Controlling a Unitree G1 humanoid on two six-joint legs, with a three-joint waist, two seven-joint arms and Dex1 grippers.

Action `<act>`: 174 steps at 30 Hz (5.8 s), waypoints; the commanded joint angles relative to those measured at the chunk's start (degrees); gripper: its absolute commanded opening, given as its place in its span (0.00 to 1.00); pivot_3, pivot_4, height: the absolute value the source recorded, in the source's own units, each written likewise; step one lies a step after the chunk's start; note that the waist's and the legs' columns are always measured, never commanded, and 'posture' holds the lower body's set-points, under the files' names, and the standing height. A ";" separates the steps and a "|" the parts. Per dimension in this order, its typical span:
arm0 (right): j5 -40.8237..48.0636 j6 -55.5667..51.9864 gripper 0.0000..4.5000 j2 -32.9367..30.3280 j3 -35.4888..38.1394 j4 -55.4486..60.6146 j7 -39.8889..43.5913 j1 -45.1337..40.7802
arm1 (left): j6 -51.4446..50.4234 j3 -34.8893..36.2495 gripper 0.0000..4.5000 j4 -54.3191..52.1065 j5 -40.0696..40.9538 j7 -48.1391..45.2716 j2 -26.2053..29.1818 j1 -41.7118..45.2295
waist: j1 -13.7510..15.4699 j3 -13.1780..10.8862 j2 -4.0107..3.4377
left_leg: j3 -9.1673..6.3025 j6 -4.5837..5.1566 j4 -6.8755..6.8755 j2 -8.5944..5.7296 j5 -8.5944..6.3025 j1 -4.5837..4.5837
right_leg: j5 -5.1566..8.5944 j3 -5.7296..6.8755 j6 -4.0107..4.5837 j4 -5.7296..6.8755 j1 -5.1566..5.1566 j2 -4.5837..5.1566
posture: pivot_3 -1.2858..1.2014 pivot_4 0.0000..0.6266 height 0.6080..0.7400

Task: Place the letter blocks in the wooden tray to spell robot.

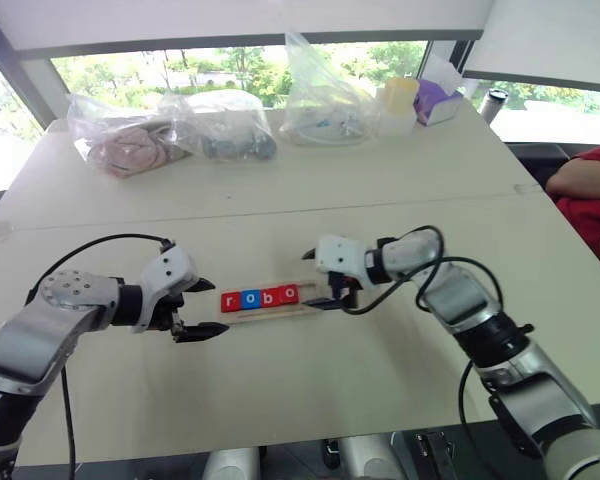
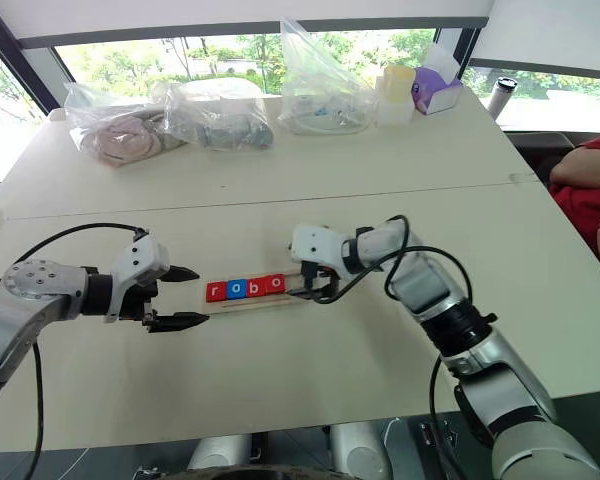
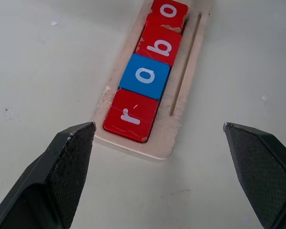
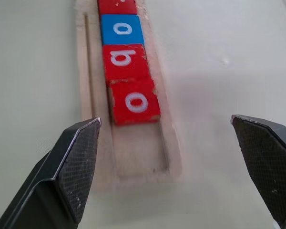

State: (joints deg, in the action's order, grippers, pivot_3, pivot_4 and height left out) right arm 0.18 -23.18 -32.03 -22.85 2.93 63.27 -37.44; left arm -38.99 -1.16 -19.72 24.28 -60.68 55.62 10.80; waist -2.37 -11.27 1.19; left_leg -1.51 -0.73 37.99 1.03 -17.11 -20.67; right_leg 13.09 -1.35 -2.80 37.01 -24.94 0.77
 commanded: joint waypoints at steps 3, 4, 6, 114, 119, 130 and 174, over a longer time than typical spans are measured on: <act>8.49 -16.84 0.99 -1.39 14.04 9.22 -4.69 0.11 | -1.64 4.25 1.00 -1.82 3.95 -0.09 -0.32 1.81 | -0.09 -0.01 0.00 | -0.01 0.00 0.00 0.01 0.00 -0.04 | 0.00 0.00 0.00 0.02 -0.05 -0.01 | 0.52 0.24 1.00; 8.39 -22.60 0.99 -0.16 18.40 9.78 -9.84 0.27 | -3.03 5.73 1.00 -2.35 6.32 0.26 -1.14 2.96 | -0.05 -0.01 0.01 | -0.02 0.00 0.00 0.01 0.00 -0.05 | 0.00 0.00 -0.01 0.02 -0.06 -0.02 | 0.52 0.24 1.00; 7.73 -30.85 0.99 2.53 23.89 10.87 -18.26 0.96 | -5.16 7.77 1.00 -3.19 9.79 0.82 -2.29 4.47 | 0.05 0.02 0.05 | -0.05 -0.01 0.03 0.02 0.00 -0.17 | -0.03 0.03 0.02 0.05 -0.12 -0.02 | 0.52 0.24 1.00; 13.24 10.10 0.26 -3.44 12.21 -11.14 13.67 2.97 | -5.14 0.49 1.00 -12.88 10.77 -3.55 5.05 1.45 | -0.15 -0.04 -0.02 | 0.03 0.08 0.19 -0.06 -0.04 -0.46 | -0.26 -0.09 -0.06 0.09 -0.36 -0.11 | 0.52 0.24 1.00; 8.80 8.51 0.26 0.60 5.43 -3.48 10.07 4.12 | -4.57 0.97 1.00 -12.22 10.05 -2.59 5.07 0.77 | 0.12 -0.04 -0.02 | -0.08 0.04 0.19 -0.04 -0.02 -0.52 | -0.24 0.03 -0.03 0.10 -0.37 -0.10 | 0.52 0.24 1.00; 3.56 12.94 0.26 3.90 1.92 -13.74 6.61 -0.53 | -5.05 0.65 1.00 -13.17 10.26 0.10 2.85 -0.30 | -0.12 -0.04 0.00 | 0.02 0.01 0.24 -0.10 0.00 -0.59 | -0.25 -0.03 -0.04 0.06 -0.42 0.00 | 0.52 0.24 1.00; 1.10 16.55 0.99 8.22 7.14 -19.75 -5.70 -2.03 | -5.38 0.23 1.00 -10.29 9.96 2.60 0.82 2.40 | -0.14 -0.03 -0.01 | -0.03 0.01 0.22 -0.09 0.01 -0.59 | -0.27 0.03 -0.05 0.09 -0.41 -0.02 | 0.52 0.24 1.00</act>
State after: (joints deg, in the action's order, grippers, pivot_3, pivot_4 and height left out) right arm 1.35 -8.85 -23.60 -15.41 -17.44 56.71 -39.23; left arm -44.76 -1.42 -29.76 34.36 -57.54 56.11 12.53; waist -2.51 -11.30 1.18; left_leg -1.54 -0.72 38.21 0.94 -17.11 -21.26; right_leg 12.82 -1.32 -2.85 37.11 -25.35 0.75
